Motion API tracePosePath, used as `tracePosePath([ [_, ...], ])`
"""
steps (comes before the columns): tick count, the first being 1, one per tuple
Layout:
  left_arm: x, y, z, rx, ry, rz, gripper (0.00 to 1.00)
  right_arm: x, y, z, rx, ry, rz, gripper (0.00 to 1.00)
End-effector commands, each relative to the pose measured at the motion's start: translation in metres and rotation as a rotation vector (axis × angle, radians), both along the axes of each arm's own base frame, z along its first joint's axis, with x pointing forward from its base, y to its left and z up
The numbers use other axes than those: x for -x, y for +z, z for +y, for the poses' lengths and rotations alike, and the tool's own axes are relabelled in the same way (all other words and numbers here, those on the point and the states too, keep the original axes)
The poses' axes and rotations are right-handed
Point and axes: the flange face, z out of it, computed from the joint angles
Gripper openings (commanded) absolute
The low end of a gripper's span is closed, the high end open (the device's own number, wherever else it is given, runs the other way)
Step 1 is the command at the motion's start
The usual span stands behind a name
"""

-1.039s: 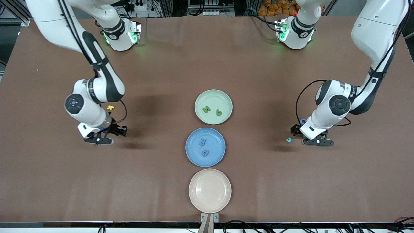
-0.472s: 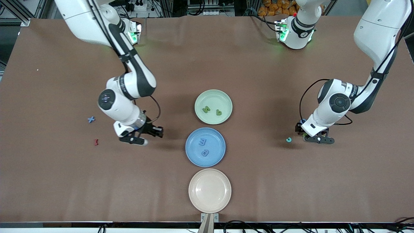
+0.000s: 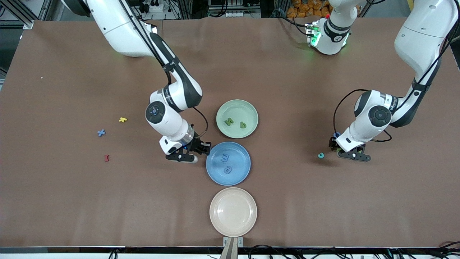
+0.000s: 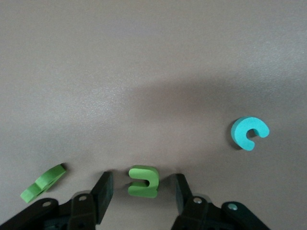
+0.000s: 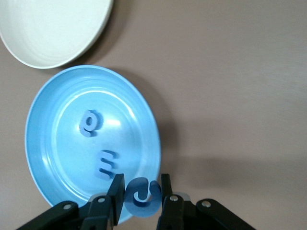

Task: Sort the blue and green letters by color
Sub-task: 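Place the blue 'c' on the blue plate while the left grasps green 'u'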

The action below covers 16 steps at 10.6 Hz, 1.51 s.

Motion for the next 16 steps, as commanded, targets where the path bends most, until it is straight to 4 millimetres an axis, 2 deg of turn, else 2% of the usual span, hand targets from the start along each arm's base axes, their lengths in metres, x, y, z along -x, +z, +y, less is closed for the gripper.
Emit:
tracePosePath([
  [1, -0.002, 0.001, 0.001, -0.002, -0.029, -0.013, 0.35, -0.002, -0.006, 0.034, -0.043, 0.009, -0.039, 0.03],
  [2, -0.002, 0.001, 0.001, -0.002, -0.027, -0.014, 0.05, 0.0, -0.009, 0.042, -0.044, 0.019, -0.041, 0.05],
  [3, -0.002, 0.001, -0.001, 0.0, -0.021, -0.014, 0.0, 0.005, -0.013, 0.049, -0.044, 0.023, -0.035, 0.15],
  [5, -0.007, 0.011, -0.007, 0.0, -0.025, -0.033, 0.0, 0.012, -0.015, 0.058, -0.049, -0.005, -0.015, 0.53],
  [6, -0.008, 0.022, -0.018, 0.01, -0.027, -0.047, 0.0, 0.012, -0.014, 0.058, -0.05, -0.008, -0.015, 0.69],
  [7, -0.009, 0.03, -0.029, 0.02, -0.035, -0.055, 0.0, 0.012, -0.014, 0.058, -0.05, -0.008, -0.015, 0.74],
  [8, -0.011, 0.042, -0.042, 0.038, -0.024, -0.067, 0.0, 0.01, -0.013, 0.057, -0.046, 0.002, -0.023, 0.89],
  [10, -0.023, 0.067, -0.066, 0.043, 0.018, -0.011, 0.0, 0.003, -0.001, 0.051, -0.052, -0.002, -0.032, 0.91],
  [11, -0.025, 0.08, -0.084, 0.056, 0.054, 0.017, 0.0, -0.001, 0.013, 0.042, -0.056, -0.011, -0.039, 0.97],
  [12, -0.023, 0.084, -0.103, 0.079, 0.112, 0.027, 0.0, -0.004, 0.019, 0.023, -0.042, -0.022, -0.006, 0.99],
  [13, -0.018, 0.082, -0.121, 0.095, 0.169, 0.036, 0.0, -0.008, 0.024, -0.001, -0.023, -0.021, 0.025, 1.0],
  [15, -0.005, 0.088, -0.179, 0.104, 0.229, 0.035, 0.0, -0.009, 0.023, -0.056, 0.008, -0.059, 0.094, 1.0],
  [16, 0.003, 0.089, -0.204, 0.107, 0.249, 0.04, 0.0, -0.013, 0.023, -0.089, 0.018, -0.105, 0.108, 1.0],
])
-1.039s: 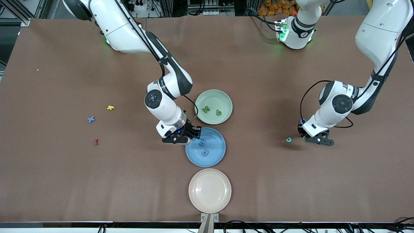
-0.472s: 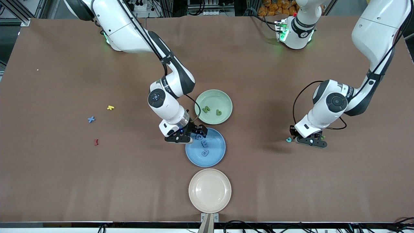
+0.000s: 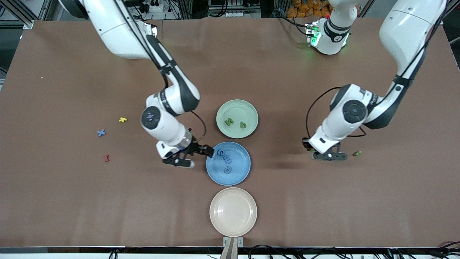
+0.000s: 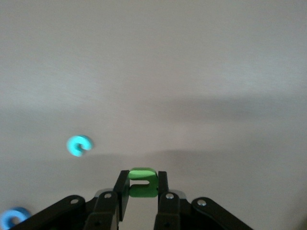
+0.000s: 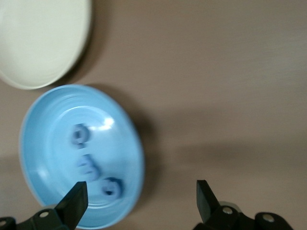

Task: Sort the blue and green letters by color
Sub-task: 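Move the right gripper to blue 'x' while the left drops 'u' on green plate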

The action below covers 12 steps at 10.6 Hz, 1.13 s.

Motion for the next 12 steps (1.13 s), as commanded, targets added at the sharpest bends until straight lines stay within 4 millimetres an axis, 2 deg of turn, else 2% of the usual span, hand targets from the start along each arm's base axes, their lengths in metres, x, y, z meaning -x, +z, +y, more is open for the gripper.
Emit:
tracePosePath([
  [1, 0.023, 0.006, -0.074, 0.01, 0.083, 0.026, 0.0, 0.002, 0.008, -0.089, 0.025, -0.082, 0.058, 1.0],
  [2, 0.036, 0.005, -0.099, 0.011, 0.102, 0.031, 0.0, -0.001, 0.008, -0.112, 0.036, -0.075, 0.088, 1.0],
  [3, 0.05, 0.006, -0.125, 0.016, 0.126, 0.033, 0.0, -0.008, 0.012, -0.143, 0.058, -0.094, 0.106, 1.0],
  [4, 0.06, 0.008, -0.148, 0.025, 0.151, 0.033, 0.0, -0.01, 0.019, -0.166, 0.084, -0.097, 0.121, 1.0],
  [7, 0.094, -0.006, -0.213, 0.039, 0.23, 0.06, 0.0, -0.019, 0.032, -0.245, 0.137, -0.168, 0.134, 1.0],
  [8, 0.103, -0.012, -0.232, 0.041, 0.252, 0.065, 0.0, -0.016, 0.034, -0.271, 0.133, -0.212, 0.144, 1.0],
  [10, 0.128, -0.026, -0.265, 0.012, 0.284, 0.054, 0.0, 0.008, 0.03, -0.333, 0.14, -0.314, 0.185, 1.0],
  [11, 0.141, -0.036, -0.277, -0.008, 0.3, 0.049, 0.0, 0.02, 0.025, -0.358, 0.15, -0.363, 0.206, 1.0],
  [12, 0.145, -0.046, -0.281, -0.028, 0.311, 0.043, 0.0, 0.03, 0.023, -0.373, 0.151, -0.412, 0.223, 1.0],
])
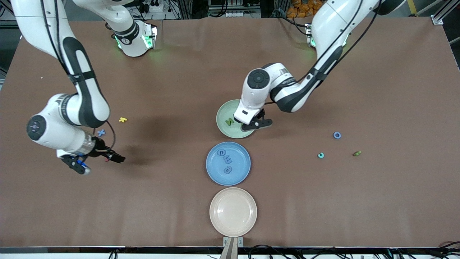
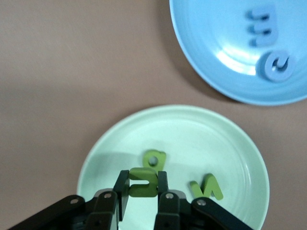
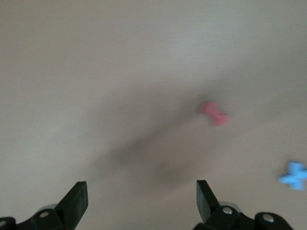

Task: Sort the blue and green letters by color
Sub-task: 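Move the right gripper to blue 'x' while the left drops 'u' on green plate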

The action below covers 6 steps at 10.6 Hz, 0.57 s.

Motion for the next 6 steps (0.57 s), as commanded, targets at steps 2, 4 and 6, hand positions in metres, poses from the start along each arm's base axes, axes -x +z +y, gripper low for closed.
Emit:
tracePosePath([
  [2, 0.012, -0.021, -0.02, -0.052, 0.039, -0.007, 0.99, 0.057, -0.003, -0.053, 0.118, -0.202, 0.035, 1.0],
  [4, 0.003, -0.011, -0.022, -0.034, 0.072, -0.018, 1.0, 0.072, -0.016, -0.062, 0.228, -0.3, 0.031, 1.0],
  [6, -0.018, -0.002, -0.006, -0.042, 0.04, -0.055, 1.0, 0.086, -0.024, -0.072, 0.244, -0.338, 0.042, 1.0],
])
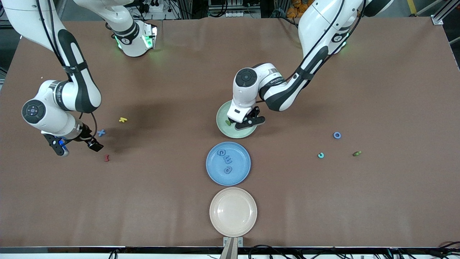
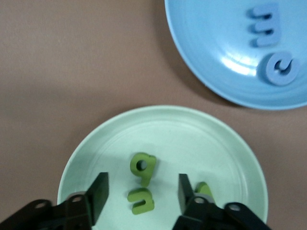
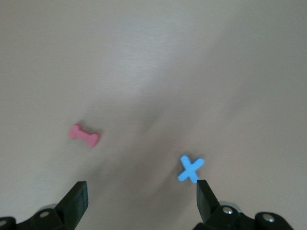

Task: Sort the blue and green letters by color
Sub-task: 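Move the right gripper to blue 'x' while the left drops 'u' on green plate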

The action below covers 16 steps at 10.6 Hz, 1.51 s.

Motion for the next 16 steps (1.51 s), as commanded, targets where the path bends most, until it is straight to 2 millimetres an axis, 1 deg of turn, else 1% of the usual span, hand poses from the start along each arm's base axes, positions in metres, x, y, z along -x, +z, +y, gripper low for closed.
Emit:
tracePosePath([
  [1, -0.04, 0.022, 0.03, -0.022, -0.052, -0.052, 1.0, 0.032, 0.0, -0.016, 0.017, -0.059, -0.026, 1.0],
  [3, -0.083, 0.032, 0.079, -0.036, -0.168, -0.069, 1.0, 0.052, -0.01, -0.021, 0.013, -0.072, -0.085, 1.0],
  [4, -0.102, 0.032, 0.106, -0.048, -0.242, -0.07, 1.0, 0.06, -0.01, -0.023, 0.011, -0.078, -0.109, 1.0],
  [5, -0.124, 0.034, 0.141, -0.061, -0.333, -0.07, 1.0, 0.067, -0.012, -0.026, 0.008, -0.087, -0.113, 1.0],
  [6, -0.139, 0.036, 0.171, -0.073, -0.407, -0.068, 1.0, 0.072, -0.016, -0.029, 0.007, -0.094, -0.113, 1.0],
  [7, -0.15, 0.035, 0.196, -0.084, -0.459, -0.062, 1.0, 0.077, -0.021, -0.028, 0.007, -0.094, -0.125, 1.0],
  [8, -0.16, 0.03, 0.225, -0.089, -0.494, -0.05, 1.0, 0.082, -0.027, -0.029, 0.007, -0.096, -0.13, 1.0],
  [9, -0.171, 0.024, 0.255, -0.095, -0.539, -0.038, 1.0, 0.083, -0.029, -0.031, 0.007, -0.1, -0.125, 1.0],
  [10, -0.18, 0.022, 0.286, -0.101, -0.617, -0.029, 1.0, 0.084, -0.033, -0.032, 0.007, -0.103, -0.119, 1.0],
  [11, -0.189, 0.018, 0.319, -0.104, -0.656, -0.019, 1.0, 0.085, -0.039, -0.031, 0.007, -0.104, -0.115, 1.0],
  [13, -0.195, 0.009, 0.362, -0.103, -0.713, 0.002, 1.0, 0.085, -0.055, -0.031, 0.011, -0.104, -0.12, 1.0],
  [14, -0.199, 0.0, 0.39, -0.098, -0.756, 0.014, 1.0, 0.087, -0.065, -0.031, 0.014, -0.102, -0.118, 1.0],
  [15, -0.201, 0.0, 0.41, -0.1, -0.792, 0.017, 1.0, 0.086, -0.067, -0.032, 0.015, -0.101, -0.121, 1.0],
  [16, -0.2, -0.002, 0.42, -0.097, -0.814, 0.024, 1.0, 0.086, -0.068, -0.032, 0.015, -0.102, -0.121, 1.0],
])
